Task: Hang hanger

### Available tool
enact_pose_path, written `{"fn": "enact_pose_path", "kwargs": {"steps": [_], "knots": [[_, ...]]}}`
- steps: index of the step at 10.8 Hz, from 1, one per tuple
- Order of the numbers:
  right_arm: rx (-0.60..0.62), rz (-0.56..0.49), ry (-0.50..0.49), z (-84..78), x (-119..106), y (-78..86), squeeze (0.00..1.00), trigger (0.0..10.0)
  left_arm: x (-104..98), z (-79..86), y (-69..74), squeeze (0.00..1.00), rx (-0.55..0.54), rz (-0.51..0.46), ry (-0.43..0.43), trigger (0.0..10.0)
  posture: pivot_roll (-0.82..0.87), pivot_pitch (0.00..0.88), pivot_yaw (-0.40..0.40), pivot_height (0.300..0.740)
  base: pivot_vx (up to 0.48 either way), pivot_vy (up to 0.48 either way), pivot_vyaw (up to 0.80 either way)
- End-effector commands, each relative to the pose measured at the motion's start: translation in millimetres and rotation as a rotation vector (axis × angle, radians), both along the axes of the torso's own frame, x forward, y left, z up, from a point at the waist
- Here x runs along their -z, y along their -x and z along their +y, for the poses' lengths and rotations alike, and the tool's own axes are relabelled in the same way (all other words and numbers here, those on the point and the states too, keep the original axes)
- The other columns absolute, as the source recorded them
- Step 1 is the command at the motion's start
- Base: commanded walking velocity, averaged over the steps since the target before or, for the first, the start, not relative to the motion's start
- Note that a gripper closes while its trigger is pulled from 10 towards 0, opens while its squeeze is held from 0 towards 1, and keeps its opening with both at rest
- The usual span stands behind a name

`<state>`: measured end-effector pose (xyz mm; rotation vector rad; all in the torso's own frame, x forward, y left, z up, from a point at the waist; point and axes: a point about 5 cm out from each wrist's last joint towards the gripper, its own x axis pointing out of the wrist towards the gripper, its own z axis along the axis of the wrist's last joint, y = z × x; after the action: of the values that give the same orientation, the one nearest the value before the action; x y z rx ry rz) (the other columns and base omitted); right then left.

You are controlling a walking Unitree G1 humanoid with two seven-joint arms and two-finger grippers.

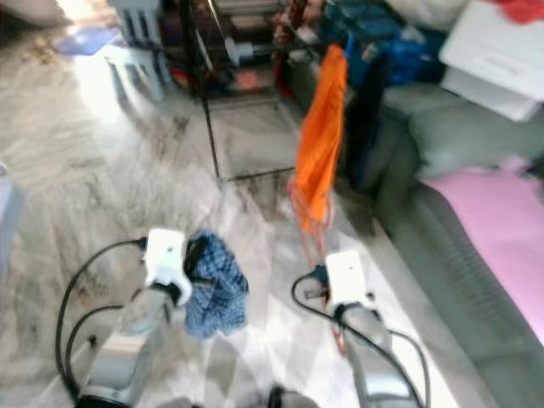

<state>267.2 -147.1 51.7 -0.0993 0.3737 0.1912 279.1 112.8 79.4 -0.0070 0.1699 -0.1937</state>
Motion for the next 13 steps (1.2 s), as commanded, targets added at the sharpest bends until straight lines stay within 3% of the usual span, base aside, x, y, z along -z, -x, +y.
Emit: {"fn": "enact_pose_path", "kwargs": {"steps": [1, 7, 13], "knots": [[-0.003, -0.011, 0.009, -0.9, -3.5, -1.8, 0.0, 10.0, -3.4, -1.5, -0.3, 0.0, -0.005, -0.011, 0.006, 10.0, -0.03, 0.144, -0.035, 0.74, -0.307, 0.0, 0.0], [-0.017, 0.008, 0.026, 1.5, -0.7, 0.1, 0.0, 10.0, -8.9, -6.3, 6.0, 0.0, 0.087, -0.036, 0.114, 10.0, -0.03, 0.162, -0.041, 0.74, -0.042, 0.0, 0.0], [-0.024, 0.017, 0.03, 3.2, 0.6, 2.5, 0.0, 10.0, -8.5, -8.9, 9.1, 0.0, 0.124, -0.025, 0.135, 10.0, -0.03, 0.172, -0.038, 0.74, 0.0, 0.0, 0.0]]}}
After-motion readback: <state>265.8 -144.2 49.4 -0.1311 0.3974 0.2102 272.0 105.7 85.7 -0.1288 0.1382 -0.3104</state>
